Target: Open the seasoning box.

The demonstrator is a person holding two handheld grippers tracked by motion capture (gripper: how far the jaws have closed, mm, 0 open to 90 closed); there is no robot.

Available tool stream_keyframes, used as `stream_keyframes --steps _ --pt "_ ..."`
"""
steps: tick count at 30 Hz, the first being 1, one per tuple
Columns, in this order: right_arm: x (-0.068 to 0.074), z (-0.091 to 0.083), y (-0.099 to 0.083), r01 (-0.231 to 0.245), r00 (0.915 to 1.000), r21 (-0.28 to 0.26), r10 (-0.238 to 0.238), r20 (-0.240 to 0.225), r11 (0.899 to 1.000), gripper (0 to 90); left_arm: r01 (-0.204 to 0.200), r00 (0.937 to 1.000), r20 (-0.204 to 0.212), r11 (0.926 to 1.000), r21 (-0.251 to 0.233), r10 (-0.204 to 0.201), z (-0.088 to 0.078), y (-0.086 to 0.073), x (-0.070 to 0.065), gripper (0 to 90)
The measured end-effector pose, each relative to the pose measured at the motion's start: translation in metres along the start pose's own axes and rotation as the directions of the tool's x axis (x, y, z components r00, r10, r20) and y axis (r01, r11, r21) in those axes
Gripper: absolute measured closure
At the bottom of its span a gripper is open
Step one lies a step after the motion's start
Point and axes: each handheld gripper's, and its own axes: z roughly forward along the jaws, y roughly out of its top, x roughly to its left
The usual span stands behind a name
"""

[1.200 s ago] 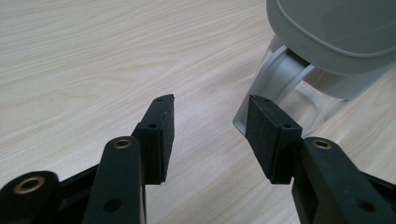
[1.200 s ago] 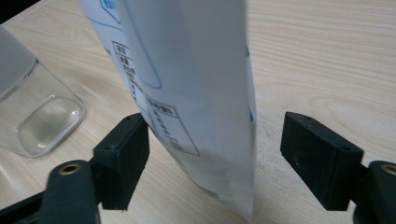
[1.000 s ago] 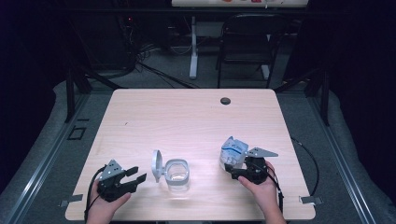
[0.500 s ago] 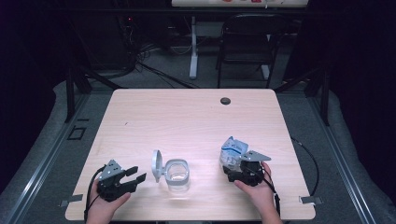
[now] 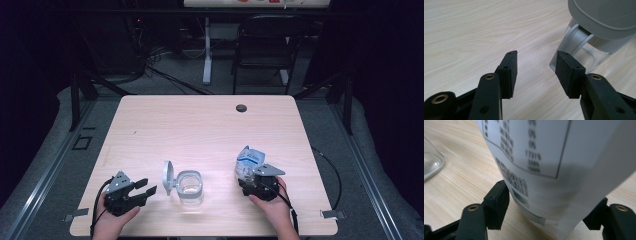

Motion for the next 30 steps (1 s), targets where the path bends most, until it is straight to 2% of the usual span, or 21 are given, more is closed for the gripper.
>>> stream_keyframes --steps 5,18,23,24,26,30 --pt "0.0003 -0.0002 -0.0004 -0.010 0.9999 0.006 0.010 -0.011 1.000 39.0 0.000 1.0000 0.001 1.0000 0.001 0.000 0.0001 -0.0001 -0.0002 52.9" --pt "0.0002 -0.0011 0.0001 0.017 0.9998 0.017 -0.017 -0.001 1.000 40.0 0.002 1.0000 0.000 1.0000 0.003 -0.002 0.0002 -0.0002 0.0000 52.9" --pt "0.0002 -0.0011 0.0000 0.019 0.9998 0.015 -0.019 0.000 1.000 40.0 0.004 1.0000 0.000 1.0000 -0.001 -0.004 0.0000 -0.0002 0.0000 53.0" --pt "0.0003 -0.0002 -0.0012 0.009 0.9999 -0.001 -0.009 -0.006 1.000 40.2 0.004 1.0000 0.000 1.0000 0.000 -0.004 0.0000 -0.0002 0.0000 53.0" --pt "0.0001 -0.0005 -0.0015 0.000 1.0000 0.001 0.000 -0.008 1.000 40.2 0.005 1.0000 0.000 1.0000 0.001 -0.005 0.0001 -0.0003 0.0001 52.9" --pt "-0.0002 -0.0007 -0.0018 0.008 0.9999 -0.003 -0.008 -0.011 1.000 40.3 0.001 1.0000 0.000 1.0000 0.003 -0.001 0.0003 -0.0003 0.0000 53.0"
